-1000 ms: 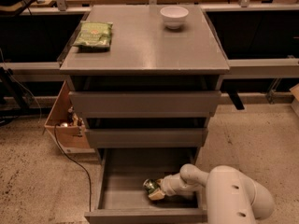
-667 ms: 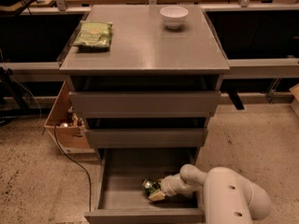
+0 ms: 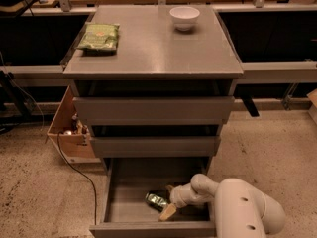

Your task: Place green can into bottom drawer

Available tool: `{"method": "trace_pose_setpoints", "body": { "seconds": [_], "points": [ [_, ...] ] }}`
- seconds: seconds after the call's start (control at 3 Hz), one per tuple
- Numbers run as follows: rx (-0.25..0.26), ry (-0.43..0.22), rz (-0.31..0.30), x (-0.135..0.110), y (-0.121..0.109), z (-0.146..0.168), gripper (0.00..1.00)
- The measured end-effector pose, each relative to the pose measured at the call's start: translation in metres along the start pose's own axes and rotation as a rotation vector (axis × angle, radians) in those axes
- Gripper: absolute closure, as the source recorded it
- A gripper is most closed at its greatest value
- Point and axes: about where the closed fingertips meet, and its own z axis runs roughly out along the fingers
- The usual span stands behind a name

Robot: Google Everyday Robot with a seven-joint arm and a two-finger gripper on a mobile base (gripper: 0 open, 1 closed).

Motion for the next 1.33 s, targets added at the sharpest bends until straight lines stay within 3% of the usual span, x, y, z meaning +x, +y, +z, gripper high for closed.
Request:
{"method": "trace_pose_setpoints", "body": {
  "seconds": [0.33, 0.67, 1.0, 1.33],
  "points": [
    [-0.009, -0.057, -0.023, -0.014, 0.001, -0.020, 0.00],
    [0.000, -0.174, -0.076, -0.040, 0.002, -0.076, 0.00],
    [0.038, -0.246, -0.121, -0.057, 0.001, -0.129, 0.00],
    [0.085, -0.262, -0.167, -0.066, 0.003, -0.178, 0.00]
  ]
}}
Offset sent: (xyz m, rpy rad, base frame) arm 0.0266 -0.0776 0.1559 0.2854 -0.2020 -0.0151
